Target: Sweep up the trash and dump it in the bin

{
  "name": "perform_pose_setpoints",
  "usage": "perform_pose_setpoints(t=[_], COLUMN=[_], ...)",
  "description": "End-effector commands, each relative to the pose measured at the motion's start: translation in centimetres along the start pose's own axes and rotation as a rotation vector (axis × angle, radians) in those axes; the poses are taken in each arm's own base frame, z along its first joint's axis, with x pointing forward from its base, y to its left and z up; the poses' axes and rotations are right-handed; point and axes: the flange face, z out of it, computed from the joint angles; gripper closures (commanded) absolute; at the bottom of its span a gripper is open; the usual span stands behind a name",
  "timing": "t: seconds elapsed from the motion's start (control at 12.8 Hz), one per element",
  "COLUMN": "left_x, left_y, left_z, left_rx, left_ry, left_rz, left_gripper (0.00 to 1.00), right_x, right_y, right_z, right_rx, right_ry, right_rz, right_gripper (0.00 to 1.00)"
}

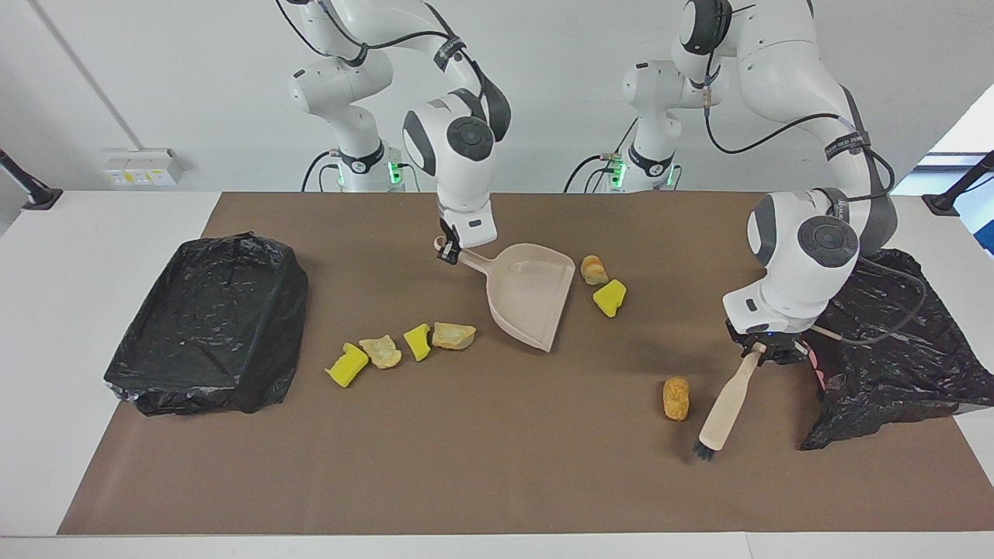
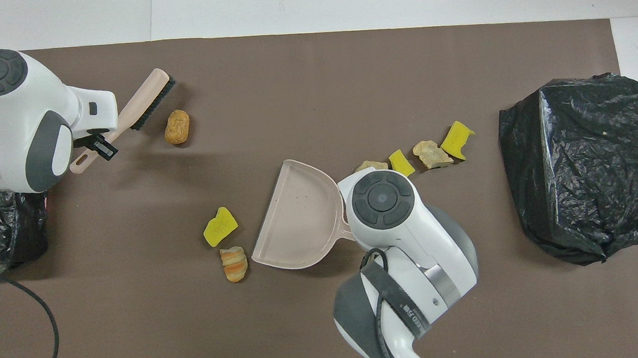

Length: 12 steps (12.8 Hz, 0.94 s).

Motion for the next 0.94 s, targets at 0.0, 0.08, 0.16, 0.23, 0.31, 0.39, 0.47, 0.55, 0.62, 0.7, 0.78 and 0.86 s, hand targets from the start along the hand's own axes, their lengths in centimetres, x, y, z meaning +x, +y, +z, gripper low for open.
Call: perform_pose_setpoints(t=[0.0,0.08,0.16,0.23,0.31,0.39,0.47,0.55,0.62,0.7,0.78,0.86], left_x=[-0.5,-0.8,-1.3,-2.0,-2.3,-3.0,-3.7,-3.9,-4.2,-4.4,-4.9,-5.3], left_y=[1.5,2.6,3.4,4.2,6.2,7.5,8.5,9.9,11.6,13.6,15.4,17.2], left_z=[0.4,1.0,1.3,1.6,2.1,2.5,2.8,2.9,3.1,3.4,3.6,3.8], left_rx=[-0.012,-0.023,-0.035,-0.050,-0.061,-0.074,-0.092,-0.103,-0.119,-0.134,-0.138,-0.146], left_ry=[-0.024,-0.031,-0.040,-0.058,-0.070,-0.084,-0.098,-0.111,-0.117,-0.133,-0.151,-0.165], left_rz=[0.077,0.100,0.110,0.113,0.137,0.138,0.147,0.163,0.166,0.146,0.120,0.113], left_gripper=[1.00,1.00,1.00,1.00,1.00,1.00,1.00,1.00,1.00,1.00,1.00,1.00], right_x=[-2.0,-2.2,-2.3,-2.3,-2.3,-2.4,-2.5,-2.3,-2.3,-2.3,-2.3,-2.3], right_y=[-1.1,-1.5,-1.6,-1.7,-1.8,-1.9,-2.4,-3.4,-3.7,-3.7,-3.7,-3.7], right_z=[1.1,1.3,1.3,1.3,1.3,1.2,1.4,1.4,1.4,1.3,1.3,1.3], right_rx=[-0.047,-0.049,-0.047,-0.048,-0.047,-0.046,-0.046,-0.049,-0.048,-0.049,-0.050,-0.049], right_ry=[0.037,0.043,0.039,0.038,0.034,0.033,0.030,0.031,0.030,0.029,0.030,0.031], right_rz=[0.017,0.014,0.013,0.011,0.003,-0.001,-0.009,-0.024,-0.028,-0.032,-0.032,-0.033], right_gripper=[1.00,1.00,1.00,1.00,1.00,1.00,1.00,1.00,1.00,1.00,1.00,1.00])
